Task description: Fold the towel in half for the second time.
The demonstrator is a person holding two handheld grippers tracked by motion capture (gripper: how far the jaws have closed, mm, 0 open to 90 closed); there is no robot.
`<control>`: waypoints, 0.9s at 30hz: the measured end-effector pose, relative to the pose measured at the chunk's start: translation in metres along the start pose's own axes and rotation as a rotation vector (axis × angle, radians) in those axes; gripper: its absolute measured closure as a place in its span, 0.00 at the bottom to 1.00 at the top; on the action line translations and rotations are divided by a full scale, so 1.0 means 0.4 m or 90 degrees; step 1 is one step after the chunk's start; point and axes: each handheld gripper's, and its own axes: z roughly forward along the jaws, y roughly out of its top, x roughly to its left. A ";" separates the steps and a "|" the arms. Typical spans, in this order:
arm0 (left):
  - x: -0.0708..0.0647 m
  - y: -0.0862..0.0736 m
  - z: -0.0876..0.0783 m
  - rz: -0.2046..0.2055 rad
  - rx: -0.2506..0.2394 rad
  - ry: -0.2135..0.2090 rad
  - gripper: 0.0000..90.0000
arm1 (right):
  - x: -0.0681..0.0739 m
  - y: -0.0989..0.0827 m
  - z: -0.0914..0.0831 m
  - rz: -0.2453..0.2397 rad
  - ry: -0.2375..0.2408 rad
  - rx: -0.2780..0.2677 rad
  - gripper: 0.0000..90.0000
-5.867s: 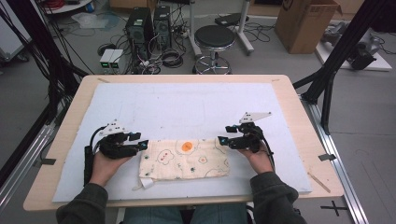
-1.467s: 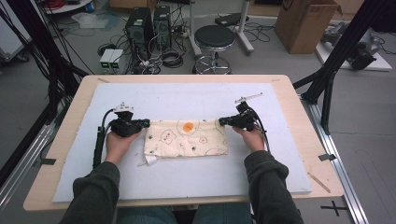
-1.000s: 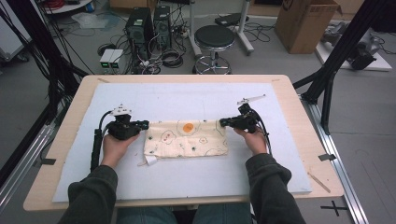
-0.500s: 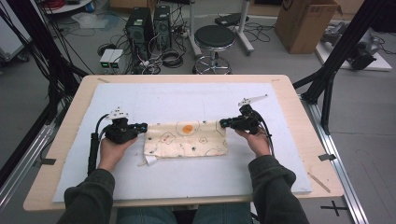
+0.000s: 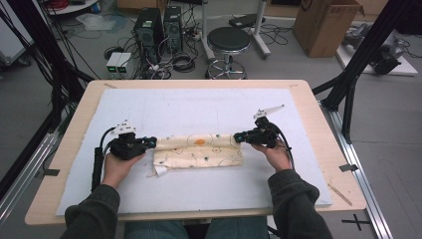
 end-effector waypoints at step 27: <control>-0.055 -0.025 -0.026 0.068 0.045 -0.016 0.92 | 0.041 -0.064 -0.009 -0.017 0.014 0.010 0.90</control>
